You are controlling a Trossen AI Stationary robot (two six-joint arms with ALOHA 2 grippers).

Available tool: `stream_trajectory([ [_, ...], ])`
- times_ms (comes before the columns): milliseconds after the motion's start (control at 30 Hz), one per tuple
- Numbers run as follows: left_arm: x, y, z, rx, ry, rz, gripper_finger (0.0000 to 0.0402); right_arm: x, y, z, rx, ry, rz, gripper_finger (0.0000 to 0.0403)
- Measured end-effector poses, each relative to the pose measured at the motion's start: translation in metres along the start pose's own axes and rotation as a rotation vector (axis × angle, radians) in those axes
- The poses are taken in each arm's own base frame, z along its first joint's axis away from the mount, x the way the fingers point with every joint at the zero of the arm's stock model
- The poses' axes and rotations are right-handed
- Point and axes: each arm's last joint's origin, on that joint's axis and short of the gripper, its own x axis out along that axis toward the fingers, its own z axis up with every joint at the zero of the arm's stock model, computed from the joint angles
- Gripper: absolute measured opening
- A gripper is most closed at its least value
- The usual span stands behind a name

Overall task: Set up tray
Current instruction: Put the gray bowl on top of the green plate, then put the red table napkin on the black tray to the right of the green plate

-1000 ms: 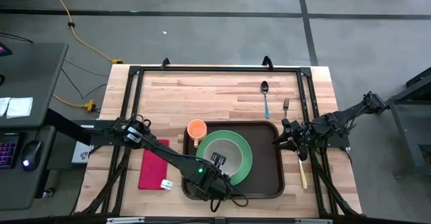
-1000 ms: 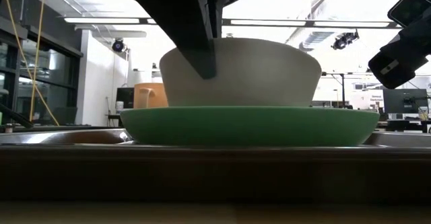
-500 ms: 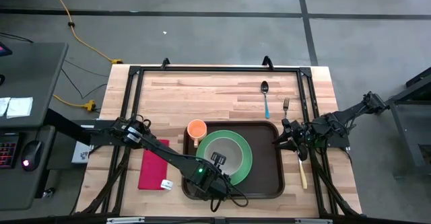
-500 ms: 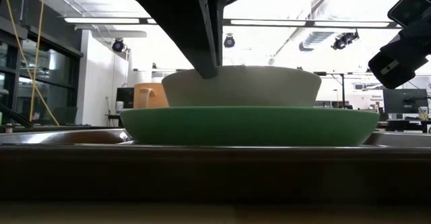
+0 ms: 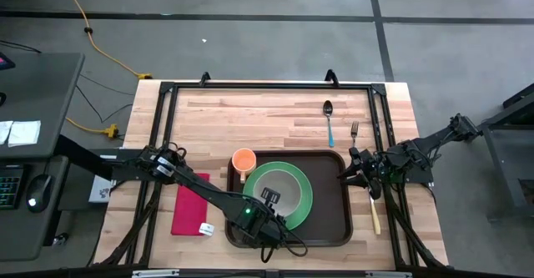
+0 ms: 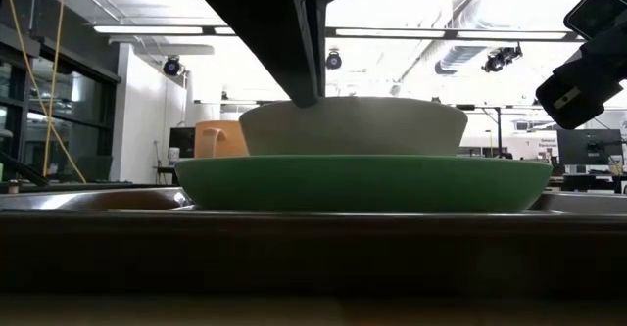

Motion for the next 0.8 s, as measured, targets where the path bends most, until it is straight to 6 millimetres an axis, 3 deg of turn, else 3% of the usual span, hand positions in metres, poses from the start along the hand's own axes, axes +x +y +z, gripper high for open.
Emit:
stream_trajectory([
  [233,-0.002,0.000,0.000,-0.005,0.008,-0.010,0.0062,0.000,0.000,0.000,0.000,0.000,0.000,0.0099],
  [800,-0.045,0.011,0.008,-0.008,0.002,-0.007,0.0062,0.000,0.000,0.000,0.000,0.000,0.000,0.0099],
])
